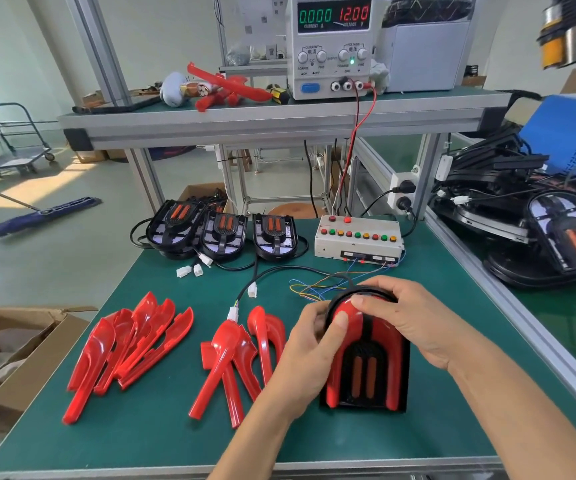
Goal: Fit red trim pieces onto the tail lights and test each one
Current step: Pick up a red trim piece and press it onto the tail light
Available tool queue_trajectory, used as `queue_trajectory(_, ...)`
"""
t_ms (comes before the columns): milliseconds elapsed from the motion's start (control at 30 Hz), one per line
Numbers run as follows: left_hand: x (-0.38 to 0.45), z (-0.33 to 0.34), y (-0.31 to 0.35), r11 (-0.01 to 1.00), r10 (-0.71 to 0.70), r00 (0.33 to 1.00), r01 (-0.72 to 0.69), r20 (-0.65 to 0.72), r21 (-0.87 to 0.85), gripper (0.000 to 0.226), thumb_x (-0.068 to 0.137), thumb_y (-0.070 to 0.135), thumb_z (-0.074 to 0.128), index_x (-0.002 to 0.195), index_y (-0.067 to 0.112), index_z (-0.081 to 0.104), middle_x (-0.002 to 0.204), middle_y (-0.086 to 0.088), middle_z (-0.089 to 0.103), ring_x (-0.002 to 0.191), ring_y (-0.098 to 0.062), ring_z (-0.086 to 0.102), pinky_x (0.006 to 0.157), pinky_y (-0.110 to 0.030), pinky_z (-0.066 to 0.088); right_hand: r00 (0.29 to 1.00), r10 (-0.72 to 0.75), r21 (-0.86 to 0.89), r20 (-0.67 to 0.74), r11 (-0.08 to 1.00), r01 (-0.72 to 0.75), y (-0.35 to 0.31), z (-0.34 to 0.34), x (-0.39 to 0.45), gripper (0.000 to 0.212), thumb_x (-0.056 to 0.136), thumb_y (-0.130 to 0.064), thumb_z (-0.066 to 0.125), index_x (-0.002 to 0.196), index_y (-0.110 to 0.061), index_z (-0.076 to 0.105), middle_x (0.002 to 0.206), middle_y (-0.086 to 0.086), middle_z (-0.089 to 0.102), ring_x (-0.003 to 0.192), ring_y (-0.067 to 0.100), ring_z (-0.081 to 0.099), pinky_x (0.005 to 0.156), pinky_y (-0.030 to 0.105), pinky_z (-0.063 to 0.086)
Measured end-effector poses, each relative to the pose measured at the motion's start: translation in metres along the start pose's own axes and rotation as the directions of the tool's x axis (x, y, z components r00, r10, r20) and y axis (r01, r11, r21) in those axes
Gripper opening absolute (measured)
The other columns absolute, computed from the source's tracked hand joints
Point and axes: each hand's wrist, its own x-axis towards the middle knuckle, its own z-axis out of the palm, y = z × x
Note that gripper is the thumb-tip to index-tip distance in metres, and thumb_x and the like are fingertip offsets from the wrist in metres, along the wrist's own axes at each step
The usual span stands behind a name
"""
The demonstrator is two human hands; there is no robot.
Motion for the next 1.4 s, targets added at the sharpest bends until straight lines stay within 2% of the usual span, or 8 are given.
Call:
queue_trajectory(200, -0.009, -0.008, -0.006, 0.987, -0.030, 0.999, 0.026, 0.026, 0.160, 0.026, 0.099, 0.040, 0.058, 0.119, 0.024, 0.064, 0.114, 0.011, 0.074, 0.111, -0.004, 0.067, 0.104, -0.035, 0.051, 0.998, -0.044, -0.032, 0.046, 0.998, 0.046, 0.004, -0.008, 0.002, 0.041, 0.076, -0.031, 0.085, 0.114, -0.022, 0.073, 0.108, 0.001, 0.078, 0.103, 0.020, 0.074, 0.095, 0.034, 0.057)
queue_trajectory(400, -0.008, -0.008, -0.003, 0.977, -0.006, 1.000, 0.001, 0.021, 0.215, 0.019, 0.101, 0.025, 0.060, 0.119, 0.020, 0.064, 0.112, 0.010, 0.074, 0.109, -0.005, 0.067, 0.101, -0.034, 0.052, 0.992, -0.124, -0.162, -0.035, 0.980, 0.117, 0.006, -0.002, 0.006, 0.035, 0.080, -0.024, 0.086, 0.112, -0.023, 0.071, 0.102, -0.006, 0.078, 0.096, 0.012, 0.073, 0.096, 0.035, 0.057)
queue_trajectory(600, -0.006, -0.004, -0.005, 0.944, 0.078, 0.995, -0.055, -0.058, 0.326, 0.016, 0.100, 0.031, 0.060, 0.112, 0.022, 0.066, 0.103, 0.012, 0.075, 0.100, -0.003, 0.069, 0.092, -0.032, 0.055, 0.985, -0.160, -0.211, -0.065, 0.967, 0.143, 0.010, -0.001, 0.010, 0.031, 0.083, -0.028, 0.085, 0.110, -0.026, 0.072, 0.101, -0.009, 0.078, 0.094, 0.008, 0.072, 0.094, 0.033, 0.055)
queue_trajectory(767, -0.005, -0.004, -0.002, 0.972, -0.025, 0.999, 0.032, -0.032, 0.234, 0.023, 0.100, 0.038, 0.059, 0.115, 0.023, 0.067, 0.108, 0.009, 0.076, 0.104, -0.006, 0.070, 0.097, -0.039, 0.055, 0.990, -0.114, -0.174, -0.083, 0.980, 0.098, 0.017, -0.005, 0.015, 0.029, 0.081, -0.034, 0.085, 0.108, -0.029, 0.074, 0.102, -0.010, 0.078, 0.095, 0.009, 0.074, 0.089, 0.032, 0.057)
queue_trajectory(933, -0.011, -0.007, 0.000, 0.991, -0.117, 0.988, 0.111, 0.099, 0.071, 0.033, 0.100, 0.033, 0.063, 0.129, 0.017, 0.062, 0.119, 0.001, 0.074, 0.114, -0.015, 0.069, 0.101, -0.037, 0.054, 0.997, -0.010, 0.085, -0.076, 0.996, 0.016, 0.020, -0.014, 0.014, 0.030, 0.074, -0.034, 0.085, 0.101, -0.024, 0.079, 0.102, 0.007, 0.079, 0.092, 0.026, 0.077, 0.077, 0.036, 0.062)
queue_trajectory(1067, -0.012, -0.005, 0.002, 0.989, -0.142, 0.984, 0.136, 0.104, 0.063, 0.023, 0.101, 0.026, 0.061, 0.120, 0.012, 0.065, 0.107, -0.005, 0.077, 0.103, -0.022, 0.073, 0.096, -0.042, 0.058, 0.997, 0.031, 0.164, -0.075, 0.986, -0.018, 0.018, -0.015, 0.014, 0.030, 0.071, -0.032, 0.085, 0.098, -0.021, 0.079, 0.099, 0.012, 0.079, 0.086, 0.030, 0.078, 0.067, 0.034, 0.062)
queue_trajectory(1300, -0.011, 0.003, 0.005, 0.996, -0.081, 0.997, 0.081, 0.009, 0.041, 0.014, 0.100, 0.016, 0.063, 0.112, 0.011, 0.069, 0.100, -0.001, 0.079, 0.094, -0.016, 0.075, 0.082, -0.028, 0.060, 0.996, -0.031, -0.077, -0.083, 0.997, 0.025, 0.009, -0.015, 0.012, 0.041, 0.068, -0.044, 0.091, 0.101, -0.026, 0.075, 0.095, -0.003, 0.080, 0.087, 0.016, 0.077, 0.081, 0.034, 0.061)
queue_trajectory(1400, -0.013, 0.005, 0.005, 0.995, -0.097, 0.995, 0.097, 0.014, -0.007, 0.014, 0.101, 0.020, 0.062, 0.109, 0.012, 0.070, 0.098, -0.005, 0.079, 0.094, -0.020, 0.076, 0.087, -0.037, 0.061, 0.990, -0.039, -0.109, -0.134, 0.994, 0.024, 0.008, -0.013, 0.013, 0.037, 0.071, -0.040, 0.091, 0.100, -0.022, 0.076, 0.091, -0.003, 0.080, 0.084, 0.017, 0.077, 0.083, 0.040, 0.062)
